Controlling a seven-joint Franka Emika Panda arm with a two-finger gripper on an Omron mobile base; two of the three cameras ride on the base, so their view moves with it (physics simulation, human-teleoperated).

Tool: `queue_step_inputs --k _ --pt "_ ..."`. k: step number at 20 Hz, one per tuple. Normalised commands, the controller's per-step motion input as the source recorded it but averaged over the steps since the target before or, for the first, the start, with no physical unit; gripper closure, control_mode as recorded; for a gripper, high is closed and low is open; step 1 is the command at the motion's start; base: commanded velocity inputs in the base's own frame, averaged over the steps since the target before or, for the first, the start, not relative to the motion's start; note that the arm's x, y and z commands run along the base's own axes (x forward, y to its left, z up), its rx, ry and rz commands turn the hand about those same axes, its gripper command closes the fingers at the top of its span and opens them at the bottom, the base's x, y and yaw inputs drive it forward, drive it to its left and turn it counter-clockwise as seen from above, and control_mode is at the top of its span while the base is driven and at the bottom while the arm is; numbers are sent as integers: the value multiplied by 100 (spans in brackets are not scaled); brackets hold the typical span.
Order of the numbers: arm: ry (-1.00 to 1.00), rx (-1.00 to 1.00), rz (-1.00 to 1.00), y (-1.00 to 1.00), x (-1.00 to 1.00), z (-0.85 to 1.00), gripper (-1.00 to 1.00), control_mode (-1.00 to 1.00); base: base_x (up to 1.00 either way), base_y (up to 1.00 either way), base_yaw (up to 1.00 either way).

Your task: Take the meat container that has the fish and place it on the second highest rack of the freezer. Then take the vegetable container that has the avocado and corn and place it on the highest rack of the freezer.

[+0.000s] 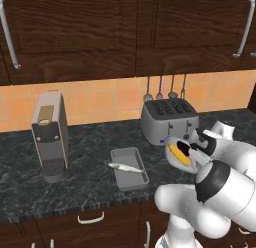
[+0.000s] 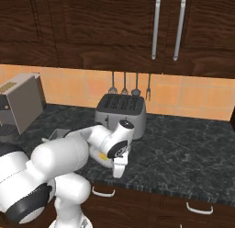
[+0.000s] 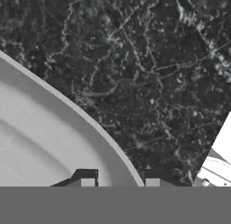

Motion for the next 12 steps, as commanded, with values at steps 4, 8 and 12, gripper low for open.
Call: queue_step_inputs --k 4,8,12 --pt "2 -6 0 8 -10 5 100 -100 0 0 0" --pt "-6 -19 4 14 -50 38 100 -100 0 0 0" --pt "-17 -23 11 14 -46 62 100 -100 0 0 0"
